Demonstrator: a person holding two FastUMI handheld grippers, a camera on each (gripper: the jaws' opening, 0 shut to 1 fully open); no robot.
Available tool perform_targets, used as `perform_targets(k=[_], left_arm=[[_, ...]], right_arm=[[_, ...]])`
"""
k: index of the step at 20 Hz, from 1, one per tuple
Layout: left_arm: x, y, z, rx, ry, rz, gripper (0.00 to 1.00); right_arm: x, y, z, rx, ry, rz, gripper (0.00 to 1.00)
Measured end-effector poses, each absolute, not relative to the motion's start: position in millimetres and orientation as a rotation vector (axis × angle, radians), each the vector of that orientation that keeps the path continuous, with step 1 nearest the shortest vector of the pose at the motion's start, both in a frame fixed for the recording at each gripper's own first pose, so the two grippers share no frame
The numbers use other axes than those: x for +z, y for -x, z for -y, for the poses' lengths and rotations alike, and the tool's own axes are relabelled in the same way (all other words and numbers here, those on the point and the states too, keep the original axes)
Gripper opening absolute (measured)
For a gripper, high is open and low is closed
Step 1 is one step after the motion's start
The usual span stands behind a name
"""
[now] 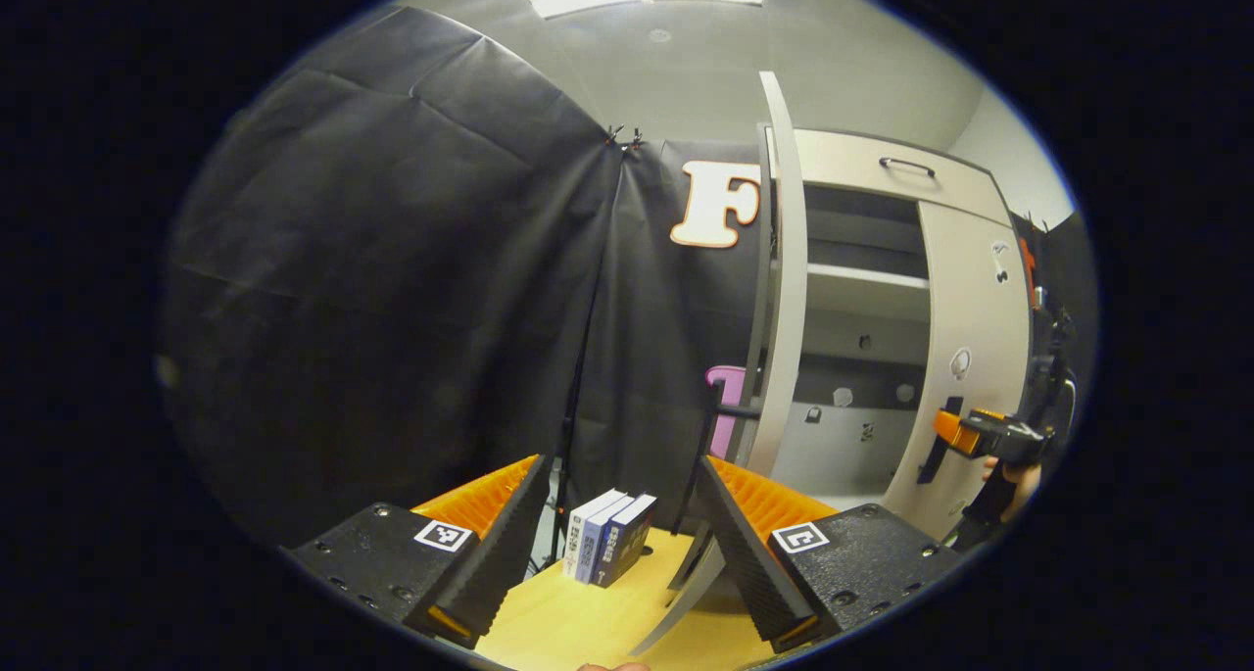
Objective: Grasp the bottle in the cabinet with the left hand and place it on the coaster, then close the right door with the right hand and the left door with the left hand.
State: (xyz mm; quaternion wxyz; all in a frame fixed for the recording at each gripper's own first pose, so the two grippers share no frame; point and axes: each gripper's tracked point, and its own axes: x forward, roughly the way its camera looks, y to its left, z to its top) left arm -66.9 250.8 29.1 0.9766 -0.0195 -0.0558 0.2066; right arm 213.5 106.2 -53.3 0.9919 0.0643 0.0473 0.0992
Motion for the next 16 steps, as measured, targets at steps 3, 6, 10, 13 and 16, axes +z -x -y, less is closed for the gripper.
perform_targets(k=[3, 6, 10, 13, 16], left_arm=[[51, 48, -244, 0.319, 0.014, 0.132, 0.91], [65, 33, -238, 0.243, -0.043, 0.151, 0.95], [66, 23, -227, 0.142, -0.009, 0.132, 0.87], [62, 20, -216, 0.060, 0.045, 0.122, 0.90], [58, 11, -188, -0.025, 0.077, 0.111, 0.89]], right_arm=[[-65, -205, -105, 0.227, -0.208, -0.167, 0.98], [-65, -191, -93, 0.197, -0.186, -0.151, 1.00], [-65, -176, -76, 0.176, -0.139, -0.136, 1.00], [-68, -166, -65, 0.160, -0.144, -0.147, 1.00], [-72, -155, -52, 0.146, -0.127, -0.161, 1.00]])
